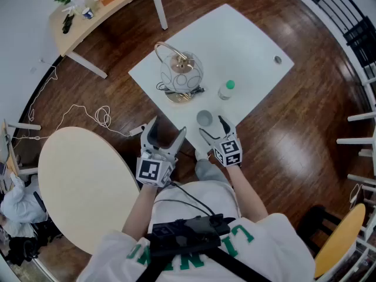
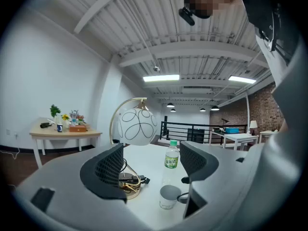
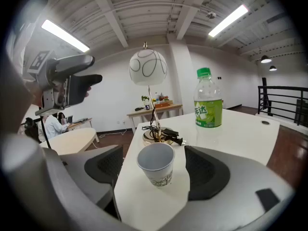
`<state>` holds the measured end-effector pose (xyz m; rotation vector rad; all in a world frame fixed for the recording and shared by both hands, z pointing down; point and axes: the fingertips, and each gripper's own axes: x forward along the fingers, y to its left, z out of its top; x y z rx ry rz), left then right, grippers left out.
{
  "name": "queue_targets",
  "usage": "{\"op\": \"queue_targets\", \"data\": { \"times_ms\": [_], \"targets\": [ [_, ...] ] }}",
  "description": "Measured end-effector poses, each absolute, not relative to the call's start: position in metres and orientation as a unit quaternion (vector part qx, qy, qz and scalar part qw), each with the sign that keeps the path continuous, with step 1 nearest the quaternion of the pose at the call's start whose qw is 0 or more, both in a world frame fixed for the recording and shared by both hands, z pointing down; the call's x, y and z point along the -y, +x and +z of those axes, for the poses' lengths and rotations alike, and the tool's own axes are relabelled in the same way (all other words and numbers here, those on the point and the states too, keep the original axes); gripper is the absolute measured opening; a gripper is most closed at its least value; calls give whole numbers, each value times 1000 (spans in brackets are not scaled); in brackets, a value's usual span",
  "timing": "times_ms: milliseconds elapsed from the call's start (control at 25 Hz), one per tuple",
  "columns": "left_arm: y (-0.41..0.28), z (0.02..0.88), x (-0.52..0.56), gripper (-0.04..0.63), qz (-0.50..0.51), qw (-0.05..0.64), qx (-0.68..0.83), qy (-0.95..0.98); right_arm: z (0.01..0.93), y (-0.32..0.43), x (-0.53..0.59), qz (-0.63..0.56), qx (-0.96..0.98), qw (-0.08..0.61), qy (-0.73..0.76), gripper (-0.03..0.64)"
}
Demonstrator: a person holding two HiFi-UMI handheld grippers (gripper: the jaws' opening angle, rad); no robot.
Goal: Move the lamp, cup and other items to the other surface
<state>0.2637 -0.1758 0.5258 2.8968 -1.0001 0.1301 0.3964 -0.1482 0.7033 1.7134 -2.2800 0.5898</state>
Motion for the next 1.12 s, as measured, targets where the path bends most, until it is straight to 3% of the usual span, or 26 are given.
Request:
{"op": "queue_targets", "data": {
  "times_ms": [160, 400, 680, 920, 1120],
  "targets": [
    [271, 515, 175, 353, 39, 71, 340, 937, 725, 392, 164, 208, 786, 138, 566, 428],
    [251, 534, 179, 353, 50, 45, 376, 924, 720, 382, 174, 187, 798, 173, 546, 351],
    [226, 520, 165, 353, 43, 45, 424, 904, 656, 361, 163, 148, 845, 145, 493, 345],
    [162, 502, 144, 353, 9, 51, 482, 875, 575, 291, 139, 120, 904, 91, 400, 345],
    [32, 459, 114, 353, -9, 40, 565, 824, 531, 173, 131, 100, 938, 86, 319, 344]
  ]
}}
